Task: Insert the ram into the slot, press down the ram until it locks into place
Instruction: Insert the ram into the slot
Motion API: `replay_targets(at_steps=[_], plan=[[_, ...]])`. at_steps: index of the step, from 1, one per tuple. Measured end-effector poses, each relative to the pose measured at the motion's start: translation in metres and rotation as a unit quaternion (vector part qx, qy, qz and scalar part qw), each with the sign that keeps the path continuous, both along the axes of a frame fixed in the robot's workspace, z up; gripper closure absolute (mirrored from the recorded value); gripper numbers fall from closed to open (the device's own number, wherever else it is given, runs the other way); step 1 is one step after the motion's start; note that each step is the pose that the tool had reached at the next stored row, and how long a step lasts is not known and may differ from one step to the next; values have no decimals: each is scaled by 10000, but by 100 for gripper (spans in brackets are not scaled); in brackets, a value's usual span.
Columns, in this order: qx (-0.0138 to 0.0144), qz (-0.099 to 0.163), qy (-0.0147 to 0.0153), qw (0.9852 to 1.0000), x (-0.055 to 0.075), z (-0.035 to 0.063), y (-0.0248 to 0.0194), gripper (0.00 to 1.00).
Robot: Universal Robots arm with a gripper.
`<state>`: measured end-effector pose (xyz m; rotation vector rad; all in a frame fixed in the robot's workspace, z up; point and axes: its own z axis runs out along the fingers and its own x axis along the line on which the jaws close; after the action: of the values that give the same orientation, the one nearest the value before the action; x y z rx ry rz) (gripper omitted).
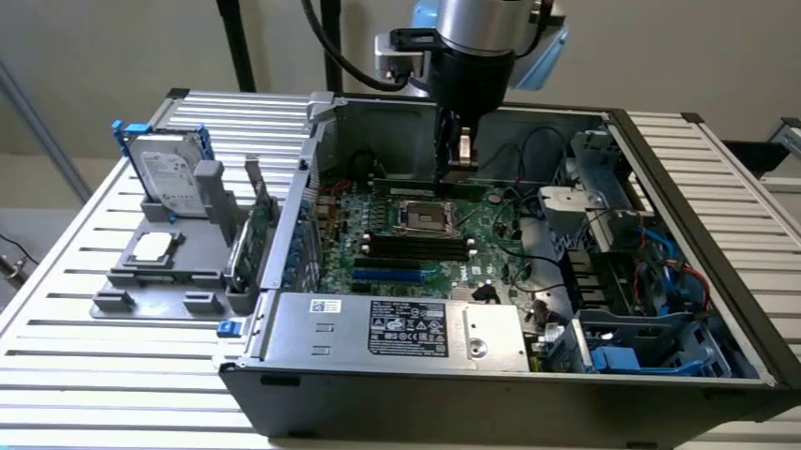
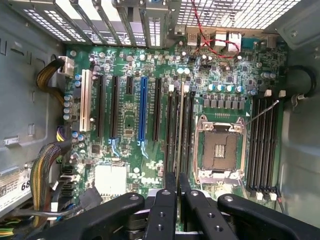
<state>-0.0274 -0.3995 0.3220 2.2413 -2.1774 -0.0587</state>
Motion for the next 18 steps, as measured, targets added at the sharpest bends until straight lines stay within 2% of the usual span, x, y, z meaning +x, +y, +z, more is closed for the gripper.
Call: replay_targets(at_steps=[13,18], plan=[[1,18,0,10000,-17,-237,-62,87],[0,33,0,10000,-17,-329,-65,87]])
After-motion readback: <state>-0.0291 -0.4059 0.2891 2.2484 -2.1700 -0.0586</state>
